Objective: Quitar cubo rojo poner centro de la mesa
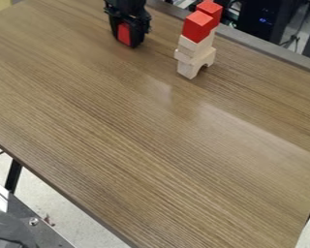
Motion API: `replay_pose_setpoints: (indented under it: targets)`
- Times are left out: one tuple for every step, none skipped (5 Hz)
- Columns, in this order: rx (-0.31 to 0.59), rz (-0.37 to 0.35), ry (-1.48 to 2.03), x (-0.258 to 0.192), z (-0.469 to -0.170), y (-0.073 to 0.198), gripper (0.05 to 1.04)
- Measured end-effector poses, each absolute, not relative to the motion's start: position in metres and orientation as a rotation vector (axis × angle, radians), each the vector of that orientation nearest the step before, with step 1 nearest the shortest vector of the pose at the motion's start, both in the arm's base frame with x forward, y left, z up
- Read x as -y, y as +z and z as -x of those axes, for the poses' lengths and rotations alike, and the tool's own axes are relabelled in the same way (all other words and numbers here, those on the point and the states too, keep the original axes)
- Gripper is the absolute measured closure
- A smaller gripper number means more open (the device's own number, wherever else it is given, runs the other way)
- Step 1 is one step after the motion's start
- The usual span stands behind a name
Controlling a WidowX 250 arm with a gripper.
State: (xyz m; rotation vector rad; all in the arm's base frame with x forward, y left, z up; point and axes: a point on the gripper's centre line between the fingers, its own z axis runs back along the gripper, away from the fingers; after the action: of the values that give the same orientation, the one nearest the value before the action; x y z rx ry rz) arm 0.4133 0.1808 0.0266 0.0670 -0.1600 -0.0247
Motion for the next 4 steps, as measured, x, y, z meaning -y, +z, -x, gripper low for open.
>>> replay_pose_setpoints:
  targets:
    - [0.160,-0.075,-0.002,-0.183,-0.410,0.026,0.155]
    - [0.167,-0.047,0.013,-0.177,-0.409,0.028,0.082]
    - [0.208,-0.004,0.046,-0.170,-0.411,0.050,0.083]
    - [0.311,0.027,0.066,-0.160,-0.414,0.103,0.084]
